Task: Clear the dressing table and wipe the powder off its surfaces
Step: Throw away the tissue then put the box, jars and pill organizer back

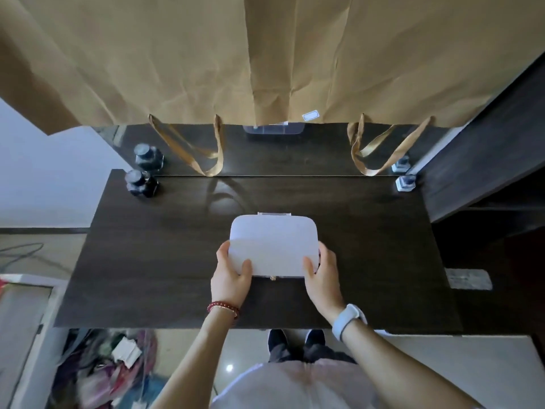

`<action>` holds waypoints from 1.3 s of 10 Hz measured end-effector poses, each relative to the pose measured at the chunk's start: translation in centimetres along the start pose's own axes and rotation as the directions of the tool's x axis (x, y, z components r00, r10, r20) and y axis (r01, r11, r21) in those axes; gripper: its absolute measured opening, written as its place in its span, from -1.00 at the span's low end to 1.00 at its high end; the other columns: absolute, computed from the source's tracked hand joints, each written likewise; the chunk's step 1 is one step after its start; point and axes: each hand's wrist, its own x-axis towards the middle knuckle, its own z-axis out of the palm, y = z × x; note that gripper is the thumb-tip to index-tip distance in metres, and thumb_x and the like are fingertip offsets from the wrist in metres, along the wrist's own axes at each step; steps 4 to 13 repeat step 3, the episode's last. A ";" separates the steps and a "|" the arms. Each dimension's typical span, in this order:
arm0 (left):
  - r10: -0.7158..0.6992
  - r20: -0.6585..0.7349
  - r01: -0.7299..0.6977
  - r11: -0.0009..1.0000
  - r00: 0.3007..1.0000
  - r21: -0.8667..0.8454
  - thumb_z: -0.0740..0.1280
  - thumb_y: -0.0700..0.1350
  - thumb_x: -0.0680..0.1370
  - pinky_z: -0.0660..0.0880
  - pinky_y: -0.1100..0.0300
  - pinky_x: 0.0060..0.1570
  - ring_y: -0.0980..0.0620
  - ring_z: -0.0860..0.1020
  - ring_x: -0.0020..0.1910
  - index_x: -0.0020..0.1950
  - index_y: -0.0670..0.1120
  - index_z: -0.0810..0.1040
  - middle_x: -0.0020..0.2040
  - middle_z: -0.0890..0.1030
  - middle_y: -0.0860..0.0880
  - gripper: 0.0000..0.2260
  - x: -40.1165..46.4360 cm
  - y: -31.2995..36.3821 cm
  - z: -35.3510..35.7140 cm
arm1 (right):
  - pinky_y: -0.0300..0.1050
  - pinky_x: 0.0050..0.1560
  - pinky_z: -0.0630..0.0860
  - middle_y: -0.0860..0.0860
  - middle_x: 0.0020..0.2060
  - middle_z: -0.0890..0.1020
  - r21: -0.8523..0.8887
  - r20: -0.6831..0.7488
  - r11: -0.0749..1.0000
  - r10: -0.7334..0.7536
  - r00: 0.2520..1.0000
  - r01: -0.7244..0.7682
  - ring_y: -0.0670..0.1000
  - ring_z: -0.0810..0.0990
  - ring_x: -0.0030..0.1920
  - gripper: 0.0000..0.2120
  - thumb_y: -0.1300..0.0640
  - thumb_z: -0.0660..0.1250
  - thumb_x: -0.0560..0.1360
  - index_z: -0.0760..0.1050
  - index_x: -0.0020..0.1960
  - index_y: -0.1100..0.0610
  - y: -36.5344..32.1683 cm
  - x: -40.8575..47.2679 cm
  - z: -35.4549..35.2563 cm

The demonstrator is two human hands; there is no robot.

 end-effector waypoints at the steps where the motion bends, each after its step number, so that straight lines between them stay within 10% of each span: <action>1: -0.005 0.024 0.004 0.999 1.000 0.038 0.24 -0.10 0.50 0.38 0.01 0.05 -0.25 0.46 0.15 0.39 -0.03 0.16 0.26 0.48 -0.14 -0.51 0.6 0.0 -0.1 | -0.22 0.24 0.31 0.13 0.33 0.31 -0.034 0.022 0.999 -0.002 1.000 0.003 0.08 0.39 0.31 -0.59 0.19 0.20 0.55 0.23 0.37 0.17 -0.4 0.4 0.6; 13: 0.069 -0.039 -0.065 0.994 0.997 0.088 0.20 -0.13 0.54 0.15 -0.09 0.29 -0.13 0.24 0.35 0.43 -0.11 0.12 0.39 0.32 -0.11 -0.51 0.7 -0.6 0.6 | -0.22 0.26 0.28 0.12 0.35 0.32 -0.066 0.069 0.998 0.010 0.998 -0.005 0.07 0.37 0.33 -0.53 0.15 0.20 0.55 0.18 0.42 0.14 0.0 1.0 0.3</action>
